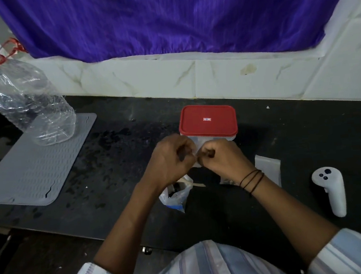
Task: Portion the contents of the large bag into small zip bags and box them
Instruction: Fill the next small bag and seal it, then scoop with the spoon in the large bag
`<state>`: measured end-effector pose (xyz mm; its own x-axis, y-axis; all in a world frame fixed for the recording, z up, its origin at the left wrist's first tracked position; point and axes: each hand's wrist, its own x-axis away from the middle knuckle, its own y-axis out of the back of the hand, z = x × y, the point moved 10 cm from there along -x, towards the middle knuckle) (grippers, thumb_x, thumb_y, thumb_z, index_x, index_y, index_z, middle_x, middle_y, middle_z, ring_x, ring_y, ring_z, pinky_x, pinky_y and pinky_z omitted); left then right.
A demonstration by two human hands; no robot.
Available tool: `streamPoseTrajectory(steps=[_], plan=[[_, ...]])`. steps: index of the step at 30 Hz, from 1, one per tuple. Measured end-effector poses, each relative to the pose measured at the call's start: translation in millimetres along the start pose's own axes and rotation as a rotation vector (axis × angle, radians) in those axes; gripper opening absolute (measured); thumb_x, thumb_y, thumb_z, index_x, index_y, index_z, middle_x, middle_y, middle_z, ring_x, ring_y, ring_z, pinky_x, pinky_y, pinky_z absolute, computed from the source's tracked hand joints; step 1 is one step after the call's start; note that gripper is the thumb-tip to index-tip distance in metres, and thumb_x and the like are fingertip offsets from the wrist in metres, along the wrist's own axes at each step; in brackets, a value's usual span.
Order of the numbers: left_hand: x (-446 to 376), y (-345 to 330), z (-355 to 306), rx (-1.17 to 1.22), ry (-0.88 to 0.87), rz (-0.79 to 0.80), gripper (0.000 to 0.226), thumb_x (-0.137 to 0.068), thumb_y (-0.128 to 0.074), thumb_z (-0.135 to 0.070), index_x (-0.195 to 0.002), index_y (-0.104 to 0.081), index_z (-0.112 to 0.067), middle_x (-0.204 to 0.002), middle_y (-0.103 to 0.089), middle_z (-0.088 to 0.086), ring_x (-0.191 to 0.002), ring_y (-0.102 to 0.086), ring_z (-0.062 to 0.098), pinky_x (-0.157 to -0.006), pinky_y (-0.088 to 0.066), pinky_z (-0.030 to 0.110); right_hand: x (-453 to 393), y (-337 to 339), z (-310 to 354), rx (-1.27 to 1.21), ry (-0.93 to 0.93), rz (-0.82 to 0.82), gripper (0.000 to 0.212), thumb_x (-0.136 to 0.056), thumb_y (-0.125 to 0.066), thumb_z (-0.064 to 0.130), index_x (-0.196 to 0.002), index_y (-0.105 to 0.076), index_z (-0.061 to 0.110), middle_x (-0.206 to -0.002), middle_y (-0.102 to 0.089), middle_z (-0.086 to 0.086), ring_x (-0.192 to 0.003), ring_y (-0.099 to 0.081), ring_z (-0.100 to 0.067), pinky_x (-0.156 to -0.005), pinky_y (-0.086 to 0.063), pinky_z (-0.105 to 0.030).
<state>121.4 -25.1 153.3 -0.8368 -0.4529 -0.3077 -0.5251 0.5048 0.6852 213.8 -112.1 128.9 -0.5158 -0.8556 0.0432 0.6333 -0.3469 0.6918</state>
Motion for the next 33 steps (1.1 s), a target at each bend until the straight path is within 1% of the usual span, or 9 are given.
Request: streamPoseTrajectory(steps=[3, 5, 8, 13, 18, 20, 24, 28, 33], plan=[[9.1, -5.2, 17.7, -0.008, -0.048, 0.093, 0.064, -0.072, -0.077, -0.042, -0.126, -0.056, -0.014, -0.12, -0.058, 0.0, -0.107, -0.054, 0.015, -0.09, -0.043, 0.024, -3.2, -17.8, 11.4, -0.195, 0.007, 0.174, 0.024, -0.089, -0.061, 0.009, -0.082, -0.065, 0.032, -0.074, -0.063, 0.007, -0.07, -0.068, -0.013, -0.063, -0.06, -0.033], [14.4, -6.1, 19.7, -0.039, -0.061, 0.124, 0.077, -0.069, -0.076, -0.055, -0.132, -0.052, -0.016, -0.125, -0.055, -0.004, -0.111, -0.052, 0.012, -0.092, -0.04, 0.021, -2.6, -29.1, 24.3, -0.33, 0.006, 0.288, 0.029, -0.089, -0.057, 0.001, -0.085, -0.066, 0.027, -0.076, -0.06, 0.0, -0.07, -0.067, -0.016, -0.062, -0.059, -0.03], [19.3, -0.3, 14.6, 0.006, -0.081, 0.101, 0.073, -0.07, -0.075, -0.058, -0.127, -0.054, -0.017, -0.114, -0.06, -0.011, -0.1, -0.057, 0.002, -0.086, -0.043, 0.015, -2.5, -42.8, 38.5, -0.405, -0.021, 0.419, 0.037, -0.088, -0.049, -0.006, -0.08, -0.066, 0.026, -0.072, -0.058, -0.002, -0.067, -0.062, -0.013, -0.069, -0.061, -0.038], [27.8, 9.6, 27.8, -0.033, -0.062, 0.022, 0.062, -0.074, -0.075, -0.055, -0.119, -0.053, -0.018, -0.103, -0.061, -0.009, -0.088, -0.061, 0.009, -0.075, -0.052, 0.031, -0.4, -68.4, 37.1, -0.512, -0.243, 0.564, 0.049, -0.094, -0.04, -0.003, -0.131, -0.056, 0.025, -0.116, -0.064, -0.001, -0.083, -0.063, -0.015, -0.086, -0.058, -0.039], [40.0, 14.0, 38.3, -0.077, -0.05, -0.05, 0.051, -0.078, -0.07, -0.051, -0.111, -0.055, -0.015, -0.094, -0.061, -0.008, -0.076, -0.059, 0.007, -0.065, -0.049, 0.026, 4.5, -83.6, 45.0, -0.452, -0.246, 0.614, 0.041, -0.097, -0.041, 0.005, -0.125, -0.059, 0.029, -0.099, -0.064, 0.004, -0.082, -0.059, -0.008, -0.082, -0.051, -0.032], [45.3, 19.2, 48.9, -0.052, 0.009, -0.106, 0.039, -0.082, -0.069, -0.043, -0.106, -0.054, -0.017, -0.089, -0.059, -0.011, -0.072, -0.056, 0.005, -0.062, -0.046, 0.023, -1.4, -81.0, 52.0, -0.478, -0.135, 0.525, 0.032, -0.1, -0.045, 0.014, -0.124, -0.062, 0.028, -0.107, -0.064, 0.008, -0.095, -0.061, -0.007, -0.083, -0.051, -0.029], [62.9, 37.8, 96.7, 0.033, 0.407, -0.271, 0.026, -0.086, -0.074, -0.032, -0.1, -0.054, -0.022, -0.086, -0.061, -0.013, -0.074, -0.058, 0.001, -0.059, -0.042, 0.018, -3.7, -31.9, 38.2, -0.079, 0.207, -0.066, 0.023, -0.098, -0.051, 0.029, -0.114, -0.065, 0.02, -0.111, -0.06, 0.003, -0.1, -0.056, -0.006, -0.087, -0.049, -0.028], [93.9, 8.0, 140.2, 0.185, 0.777, -0.147, 0.04, -0.086, -0.072, -0.041, -0.114, -0.054, -0.018, -0.105, -0.064, -0.002, -0.091, -0.062, 0.011, -0.075, -0.053, 0.03, 19.4, -72.2, -36.4, 0.362, -0.014, 0.125, 0.045, -0.091, -0.05, 0.055, -0.127, -0.047, 0.027, -0.122, -0.049, 0.003, -0.11, -0.052, -0.015, -0.091, -0.049, -0.038], [106.6, -22.2, 150.7, 0.308, 0.907, -0.102, 0.053, -0.079, -0.079, -0.039, -0.119, -0.052, -0.018, -0.108, -0.061, -0.001, -0.093, -0.062, 0.011, -0.072, -0.055, 0.03, 33.9, -99.0, -46.1, 0.252, -0.018, 0.133, 0.024, -0.094, -0.057, 0.039, -0.111, -0.046, 0.026, -0.103, -0.058, 0.006, -0.089, -0.059, -0.011, -0.078, -0.053, -0.033]])
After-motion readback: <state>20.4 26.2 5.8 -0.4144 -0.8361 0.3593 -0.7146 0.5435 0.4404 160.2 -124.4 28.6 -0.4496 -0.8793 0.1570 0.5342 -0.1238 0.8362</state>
